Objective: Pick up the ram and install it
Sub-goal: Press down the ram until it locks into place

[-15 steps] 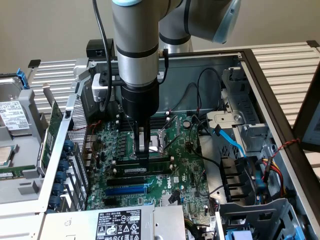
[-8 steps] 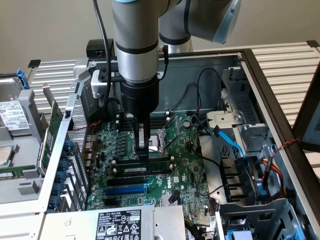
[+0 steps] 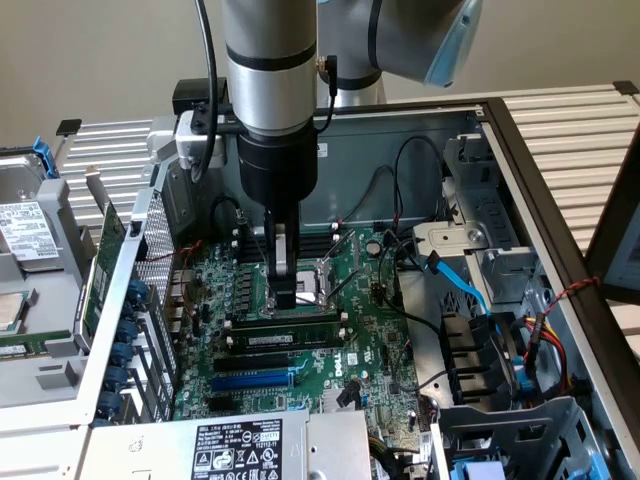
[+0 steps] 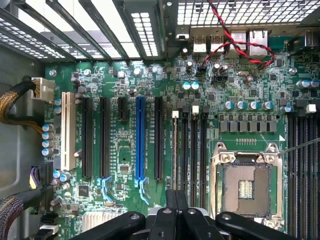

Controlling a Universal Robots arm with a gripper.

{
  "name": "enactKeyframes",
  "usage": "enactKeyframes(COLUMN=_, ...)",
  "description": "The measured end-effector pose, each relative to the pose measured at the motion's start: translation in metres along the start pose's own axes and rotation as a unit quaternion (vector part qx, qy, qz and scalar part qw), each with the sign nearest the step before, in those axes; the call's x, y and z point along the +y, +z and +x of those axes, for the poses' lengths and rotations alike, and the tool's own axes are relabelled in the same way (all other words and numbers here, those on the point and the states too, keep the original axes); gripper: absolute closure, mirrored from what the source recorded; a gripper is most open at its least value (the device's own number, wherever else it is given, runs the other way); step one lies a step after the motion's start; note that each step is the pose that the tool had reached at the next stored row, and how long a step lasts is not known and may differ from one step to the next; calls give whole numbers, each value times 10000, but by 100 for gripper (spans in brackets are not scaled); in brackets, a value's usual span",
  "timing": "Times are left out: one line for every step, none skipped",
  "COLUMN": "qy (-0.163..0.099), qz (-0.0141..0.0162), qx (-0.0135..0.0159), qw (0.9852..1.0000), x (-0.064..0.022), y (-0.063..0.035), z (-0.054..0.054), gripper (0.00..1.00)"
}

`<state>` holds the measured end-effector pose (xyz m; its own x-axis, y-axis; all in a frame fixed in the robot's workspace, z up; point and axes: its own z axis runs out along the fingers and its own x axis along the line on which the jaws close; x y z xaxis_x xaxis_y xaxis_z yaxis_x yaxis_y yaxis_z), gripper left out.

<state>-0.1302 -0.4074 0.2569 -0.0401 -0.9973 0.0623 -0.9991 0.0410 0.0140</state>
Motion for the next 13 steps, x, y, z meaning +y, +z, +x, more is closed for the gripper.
enactKeyframes(qy=0, qz=0, qx=0, qw=10000, x=0, y=0, z=0, gripper=90)
enactKeyframes(qy=0, qz=0, qx=0, qw=10000, x=0, y=0, z=0, gripper=90)
enactKeyframes(qy=0, qz=0, qx=0, qw=10000, x=0, y=0, z=0, gripper=90)
enactKeyframes(qy=0, qz=0, qx=0, qw=10000, x=0, y=0, z=0, gripper=90)
enactKeyframes(qy=0, qz=-1, qx=0, qw=10000, x=0, y=-1, z=0, gripper=90)
enactKeyframes(qy=0, qz=0, qx=0, qw=10000, x=0, y=0, z=0, gripper=90)
enactKeyframes(qy=0, qz=-1, qx=0, qw=10000, x=0, y=-1, z=0, gripper=90)
enactKeyframes(qy=2, qz=0, qx=0, qw=10000, x=0, y=0, z=0, gripper=90)
enactKeyframes(qy=15, qz=-1, qx=0, qw=10000, x=0, y=-1, z=0, gripper=90)
enactKeyframes(qy=79, qz=-6, qx=0, qw=10000, x=0, y=-1, z=0, gripper=90)
enactKeyframes(qy=156, qz=-11, qx=-1, qw=9999, x=0, y=-1, z=1, gripper=90)
enactKeyframes(qy=235, qz=-16, qx=-1, qw=9997, x=0, y=0, z=1, gripper=90)
enactKeyframes(qy=314, qz=-20, qx=-4, qw=9995, x=0, y=1, z=0, gripper=90)
